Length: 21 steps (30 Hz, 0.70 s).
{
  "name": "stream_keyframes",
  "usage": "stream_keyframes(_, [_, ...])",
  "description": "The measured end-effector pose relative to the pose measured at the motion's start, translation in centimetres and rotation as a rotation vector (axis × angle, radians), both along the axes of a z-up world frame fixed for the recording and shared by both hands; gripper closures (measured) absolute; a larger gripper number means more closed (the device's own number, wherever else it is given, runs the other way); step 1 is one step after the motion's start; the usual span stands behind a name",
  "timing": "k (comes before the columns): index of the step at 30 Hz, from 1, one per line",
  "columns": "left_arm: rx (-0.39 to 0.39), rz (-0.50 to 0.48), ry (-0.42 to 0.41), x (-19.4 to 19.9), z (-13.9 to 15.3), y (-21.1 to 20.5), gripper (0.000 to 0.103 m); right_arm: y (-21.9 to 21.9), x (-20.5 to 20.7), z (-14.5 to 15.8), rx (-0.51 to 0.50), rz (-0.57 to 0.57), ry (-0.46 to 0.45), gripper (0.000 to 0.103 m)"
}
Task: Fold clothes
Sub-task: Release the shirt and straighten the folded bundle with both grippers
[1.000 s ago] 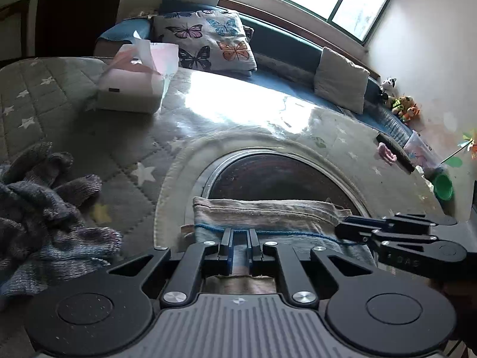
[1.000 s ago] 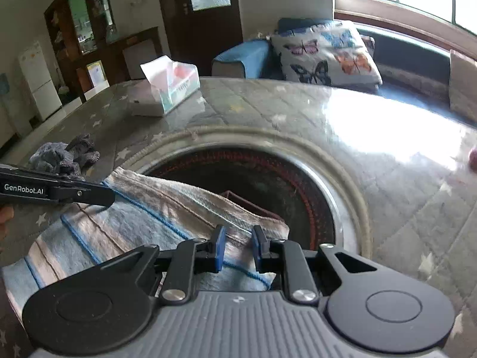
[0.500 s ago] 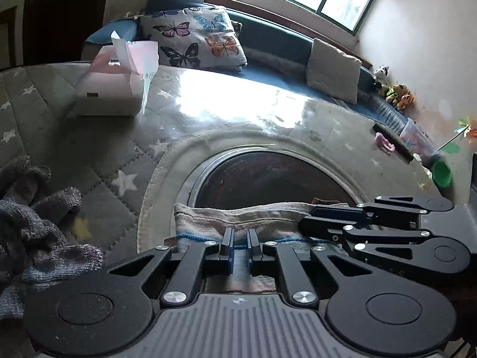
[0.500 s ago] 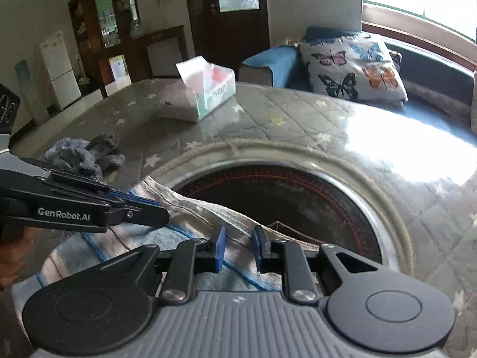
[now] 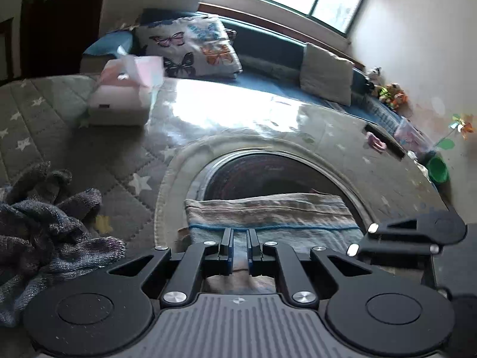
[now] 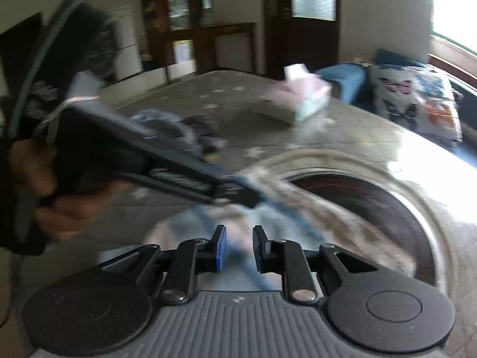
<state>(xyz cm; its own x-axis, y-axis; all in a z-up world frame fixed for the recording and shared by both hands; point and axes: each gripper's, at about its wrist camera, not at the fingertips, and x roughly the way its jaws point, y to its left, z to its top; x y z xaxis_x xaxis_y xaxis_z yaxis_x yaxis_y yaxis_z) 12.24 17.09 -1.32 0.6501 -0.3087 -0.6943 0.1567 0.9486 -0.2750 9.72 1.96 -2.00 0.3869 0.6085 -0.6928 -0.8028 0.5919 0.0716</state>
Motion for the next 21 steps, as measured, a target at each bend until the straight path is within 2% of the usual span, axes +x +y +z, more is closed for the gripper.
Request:
stream_keyframes(4, [0.032, -0.002, -0.002, -0.2, -0.6, -0.4, 0.093, 1.5, -3.1, -0.5, -0.011, 0.102, 0.014, 0.085])
stream_keyframes(9, [0.039, 0.016, -0.014, -0.8, -0.6, -0.2, 0.093, 2.4, -6.6, -0.3, -0.035, 0.178, -0.050, 0.085])
stream_keyframes(17, [0.053, 0.041, -0.026, -1.3, -0.9, -0.2, 0.093, 2.4, -9.4, -0.4, -0.035, 0.212, -0.086, 0.086])
stream_keyframes(21, [0.042, 0.041, -0.061, -3.1, 0.1, -0.2, 0.093, 0.5, -9.6, 0.6, -0.012, 0.167, -0.082, 0.086])
